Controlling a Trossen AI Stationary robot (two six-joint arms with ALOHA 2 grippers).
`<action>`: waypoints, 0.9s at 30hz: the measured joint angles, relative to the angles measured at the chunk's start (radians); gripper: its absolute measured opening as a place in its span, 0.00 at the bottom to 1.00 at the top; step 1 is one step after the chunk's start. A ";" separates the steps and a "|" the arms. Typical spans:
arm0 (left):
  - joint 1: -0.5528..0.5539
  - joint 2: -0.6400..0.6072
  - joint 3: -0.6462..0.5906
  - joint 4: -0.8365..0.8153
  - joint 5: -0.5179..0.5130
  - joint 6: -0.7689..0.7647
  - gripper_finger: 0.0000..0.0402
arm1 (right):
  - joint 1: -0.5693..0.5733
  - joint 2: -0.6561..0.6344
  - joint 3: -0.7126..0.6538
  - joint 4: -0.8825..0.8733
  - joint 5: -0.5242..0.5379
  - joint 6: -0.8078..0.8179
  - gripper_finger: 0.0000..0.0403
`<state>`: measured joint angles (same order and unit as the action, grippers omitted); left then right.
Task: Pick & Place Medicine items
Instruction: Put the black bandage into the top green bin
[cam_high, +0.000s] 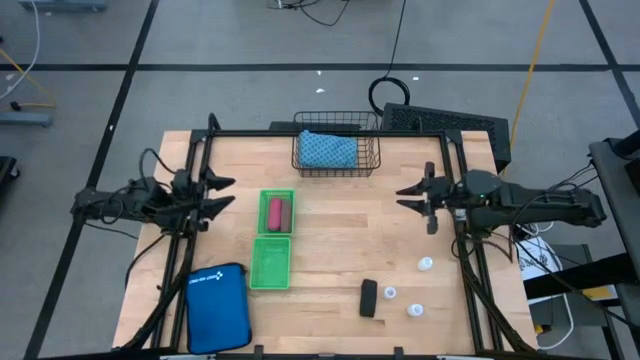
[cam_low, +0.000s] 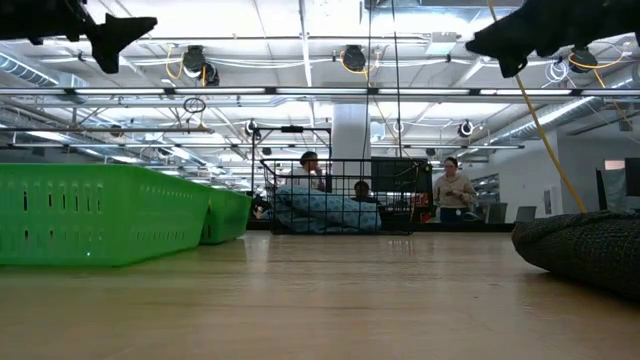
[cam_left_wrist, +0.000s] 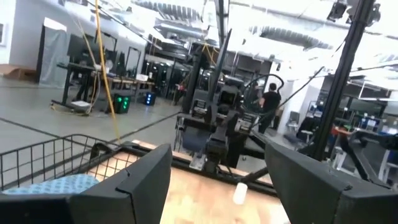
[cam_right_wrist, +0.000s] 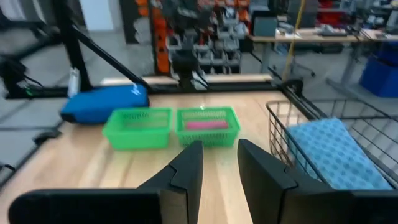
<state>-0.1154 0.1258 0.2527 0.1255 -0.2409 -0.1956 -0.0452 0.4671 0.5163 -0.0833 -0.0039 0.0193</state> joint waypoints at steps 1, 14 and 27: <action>0.000 -0.007 -0.004 0.002 -0.005 0.000 0.67 | 0.000 -0.016 0.000 0.000 -0.010 0.005 0.22; 0.000 -0.025 -0.077 -0.001 -0.154 -0.034 0.67 | 0.001 -0.105 0.000 -0.012 -0.184 0.078 0.22; 0.000 -0.021 -0.077 -0.107 -0.152 -0.207 0.67 | 0.001 -0.104 0.000 -0.010 -0.198 0.074 0.22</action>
<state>-0.1154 0.1043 0.1753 0.0182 -0.3931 -0.4022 -0.0441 0.3626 0.5167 -0.0936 -0.2016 0.0937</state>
